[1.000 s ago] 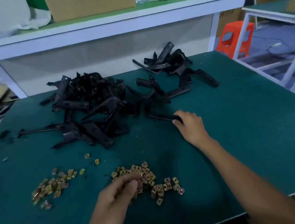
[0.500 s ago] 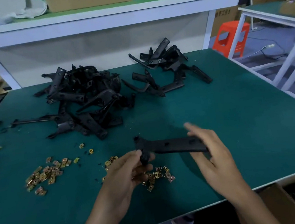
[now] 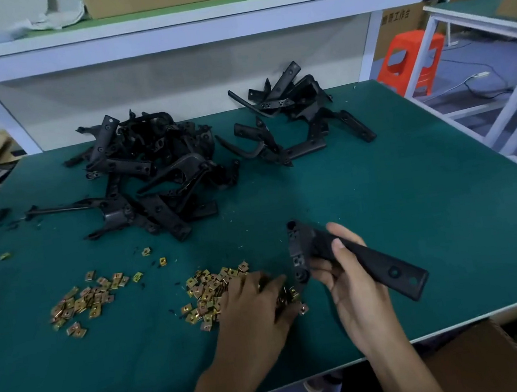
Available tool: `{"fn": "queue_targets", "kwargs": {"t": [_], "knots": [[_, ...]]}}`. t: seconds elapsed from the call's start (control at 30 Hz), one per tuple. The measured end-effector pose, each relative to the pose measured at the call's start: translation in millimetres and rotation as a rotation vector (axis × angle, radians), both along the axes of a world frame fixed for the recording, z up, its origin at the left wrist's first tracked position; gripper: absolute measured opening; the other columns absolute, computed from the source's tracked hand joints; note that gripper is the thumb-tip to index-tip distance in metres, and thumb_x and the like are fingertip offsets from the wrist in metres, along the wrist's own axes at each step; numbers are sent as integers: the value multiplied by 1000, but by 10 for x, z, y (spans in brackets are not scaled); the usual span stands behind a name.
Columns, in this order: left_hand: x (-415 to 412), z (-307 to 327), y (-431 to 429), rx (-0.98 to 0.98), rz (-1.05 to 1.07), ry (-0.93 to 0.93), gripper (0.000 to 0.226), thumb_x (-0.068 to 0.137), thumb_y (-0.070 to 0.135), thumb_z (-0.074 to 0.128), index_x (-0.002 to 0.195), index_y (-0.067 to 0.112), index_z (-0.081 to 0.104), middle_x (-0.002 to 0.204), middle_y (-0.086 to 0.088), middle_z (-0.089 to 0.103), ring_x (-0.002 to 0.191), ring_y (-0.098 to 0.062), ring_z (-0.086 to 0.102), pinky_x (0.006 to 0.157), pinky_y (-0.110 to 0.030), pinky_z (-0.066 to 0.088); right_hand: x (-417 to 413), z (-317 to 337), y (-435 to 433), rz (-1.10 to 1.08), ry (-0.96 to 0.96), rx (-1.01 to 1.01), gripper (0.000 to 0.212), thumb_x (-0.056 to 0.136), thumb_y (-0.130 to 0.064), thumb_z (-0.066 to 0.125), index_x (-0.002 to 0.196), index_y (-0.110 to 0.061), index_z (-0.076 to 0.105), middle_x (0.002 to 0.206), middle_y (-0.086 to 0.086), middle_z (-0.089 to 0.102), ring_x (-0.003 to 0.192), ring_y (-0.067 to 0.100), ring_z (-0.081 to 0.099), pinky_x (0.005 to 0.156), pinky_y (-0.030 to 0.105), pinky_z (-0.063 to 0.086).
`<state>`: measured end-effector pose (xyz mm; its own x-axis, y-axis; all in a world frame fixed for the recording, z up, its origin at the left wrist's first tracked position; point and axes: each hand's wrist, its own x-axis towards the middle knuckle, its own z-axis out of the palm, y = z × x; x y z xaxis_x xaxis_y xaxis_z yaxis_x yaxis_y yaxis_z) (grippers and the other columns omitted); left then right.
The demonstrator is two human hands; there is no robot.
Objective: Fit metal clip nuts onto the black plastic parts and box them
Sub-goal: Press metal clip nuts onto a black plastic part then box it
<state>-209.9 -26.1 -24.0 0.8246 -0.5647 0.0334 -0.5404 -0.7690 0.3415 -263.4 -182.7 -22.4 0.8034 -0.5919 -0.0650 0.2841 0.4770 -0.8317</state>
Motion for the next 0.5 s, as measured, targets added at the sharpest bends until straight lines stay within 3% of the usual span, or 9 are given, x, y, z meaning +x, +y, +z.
{"fn": "queue_targets", "kwargs": {"t": [0.07,0.23,0.37,0.5], "knots": [[-12,-55,-8,29,-14,-32,50,98,62,40,139,37,52,137,12,46,126,-14,30,104,-32,27,3,-14,8,2,7,8,40,91,-23,59,129,-11,63,111,13,74,85,24,69,72,28,58],[37,-71,-1,-105,14,-32,31,98,50,52,120,31,62,116,14,55,111,-11,40,92,-27,28,-10,-84,57,11,28,21,34,94,-19,57,125,-8,64,108,14,75,83,23,70,72,27,58],[84,-73,8,-161,34,-7,18,93,38,66,106,25,64,101,9,58,99,-16,48,82,-30,33,-8,-79,86,36,49,-11,33,95,-20,56,125,-8,63,105,9,76,83,21,70,74,28,57],[97,-58,-4,-122,44,7,10,91,27,68,99,23,67,94,6,57,94,-22,52,78,-35,38,-14,-73,108,26,77,-33,40,91,-27,60,126,-10,62,112,16,74,89,27,70,81,38,56]]}}
